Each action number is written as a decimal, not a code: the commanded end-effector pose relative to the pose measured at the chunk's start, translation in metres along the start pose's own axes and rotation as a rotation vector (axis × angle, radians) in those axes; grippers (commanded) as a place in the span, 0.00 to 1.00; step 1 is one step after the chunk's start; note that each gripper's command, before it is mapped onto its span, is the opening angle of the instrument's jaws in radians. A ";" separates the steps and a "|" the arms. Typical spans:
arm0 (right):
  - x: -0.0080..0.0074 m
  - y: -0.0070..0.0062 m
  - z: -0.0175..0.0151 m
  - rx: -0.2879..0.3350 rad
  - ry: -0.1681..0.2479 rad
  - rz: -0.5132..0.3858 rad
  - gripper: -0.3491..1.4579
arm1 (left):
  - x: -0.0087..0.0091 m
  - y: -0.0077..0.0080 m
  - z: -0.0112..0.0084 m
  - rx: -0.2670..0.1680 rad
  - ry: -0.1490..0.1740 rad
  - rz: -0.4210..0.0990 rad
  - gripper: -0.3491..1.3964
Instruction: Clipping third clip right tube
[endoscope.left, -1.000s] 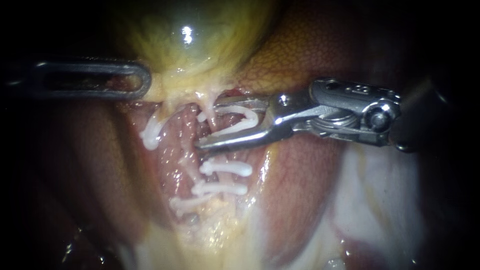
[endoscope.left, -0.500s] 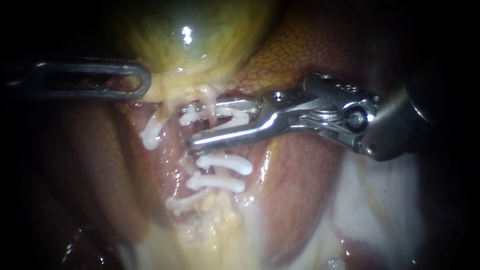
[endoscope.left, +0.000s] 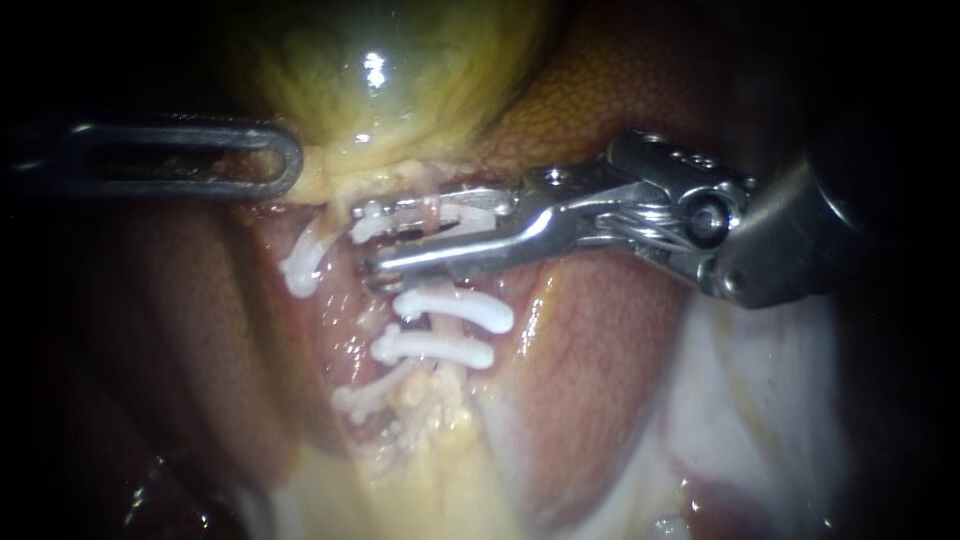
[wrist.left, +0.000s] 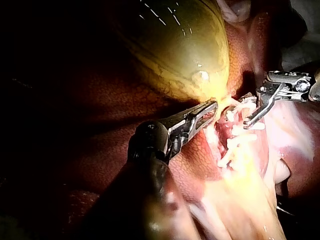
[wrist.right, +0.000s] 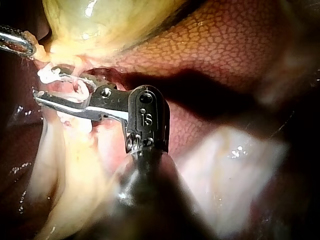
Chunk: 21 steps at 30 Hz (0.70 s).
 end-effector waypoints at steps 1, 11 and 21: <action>0.0000 0.0000 0.0000 -0.004 0.001 0.005 0.22 | 0.0000 0.0000 0.0000 0.000 0.000 0.000 0.00; -0.0001 0.0000 0.0000 -0.008 0.003 0.010 0.00 | 0.0000 0.0001 0.0001 0.000 0.000 0.000 0.00; -0.0003 0.0001 0.0001 -0.008 -0.034 0.013 0.00 | 0.0000 0.0001 0.0001 0.000 0.000 0.000 0.00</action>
